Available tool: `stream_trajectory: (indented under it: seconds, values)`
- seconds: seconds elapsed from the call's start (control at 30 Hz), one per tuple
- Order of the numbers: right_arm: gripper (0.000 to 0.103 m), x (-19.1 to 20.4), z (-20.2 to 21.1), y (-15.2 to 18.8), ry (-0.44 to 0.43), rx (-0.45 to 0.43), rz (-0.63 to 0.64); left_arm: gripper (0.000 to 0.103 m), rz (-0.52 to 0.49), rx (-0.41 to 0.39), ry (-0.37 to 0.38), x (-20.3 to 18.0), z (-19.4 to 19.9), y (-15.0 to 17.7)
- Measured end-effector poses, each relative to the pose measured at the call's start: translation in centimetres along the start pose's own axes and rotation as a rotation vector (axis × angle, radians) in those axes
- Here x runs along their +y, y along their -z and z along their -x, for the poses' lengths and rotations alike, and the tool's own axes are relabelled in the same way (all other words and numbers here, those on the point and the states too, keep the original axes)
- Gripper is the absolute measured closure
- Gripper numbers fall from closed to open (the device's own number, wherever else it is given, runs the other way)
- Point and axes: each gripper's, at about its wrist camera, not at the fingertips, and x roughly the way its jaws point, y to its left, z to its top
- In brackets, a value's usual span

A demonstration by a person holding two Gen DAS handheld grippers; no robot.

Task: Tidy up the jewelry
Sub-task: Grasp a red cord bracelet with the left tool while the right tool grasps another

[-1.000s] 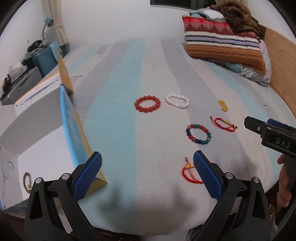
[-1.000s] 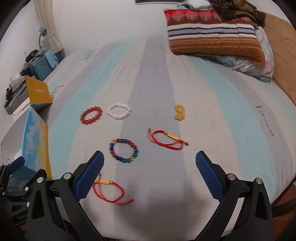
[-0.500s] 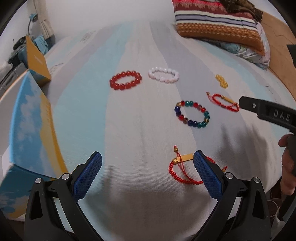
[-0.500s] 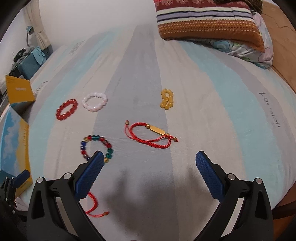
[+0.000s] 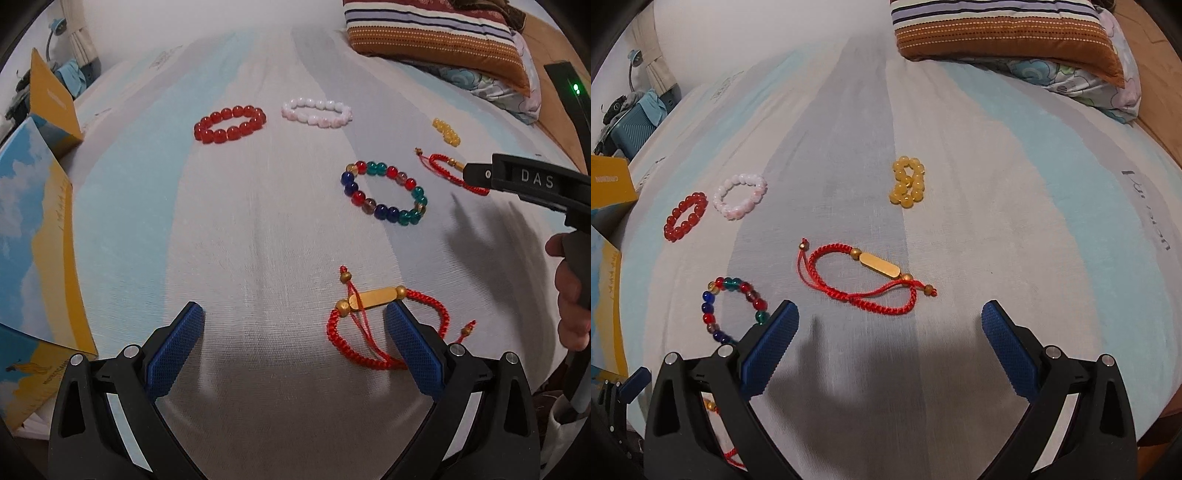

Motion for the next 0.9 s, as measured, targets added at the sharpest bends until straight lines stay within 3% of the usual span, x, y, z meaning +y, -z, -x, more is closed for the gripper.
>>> stream_trajectory:
  seconds: [0.17, 0.3, 0.47, 0.9]
  values:
    - [0.008, 0.4, -0.8, -0.3, 0.01, -0.001, 0.025, 0.008, -0.003, -0.005, -0.005, 0.0, -0.2, 0.2]
    - [0.008, 0.7, -1.7, -0.6, 0.034, 0.005, 0.036, 0.015, -0.022, -0.021, -0.015, -0.4, -0.2, 0.5]
    - [0.021, 1.2, -3.1, -0.7, 0.06, 0.037, 0.05, 0.035, -0.011, -0.027, -0.011, 0.0, 0.2, 0.7]
    - [0.063, 2.6, -3.1, -0.8, 0.061, 0.017, 0.091, 0.066, -0.045, -0.04, -0.017, 0.1, 0.9, 1.1]
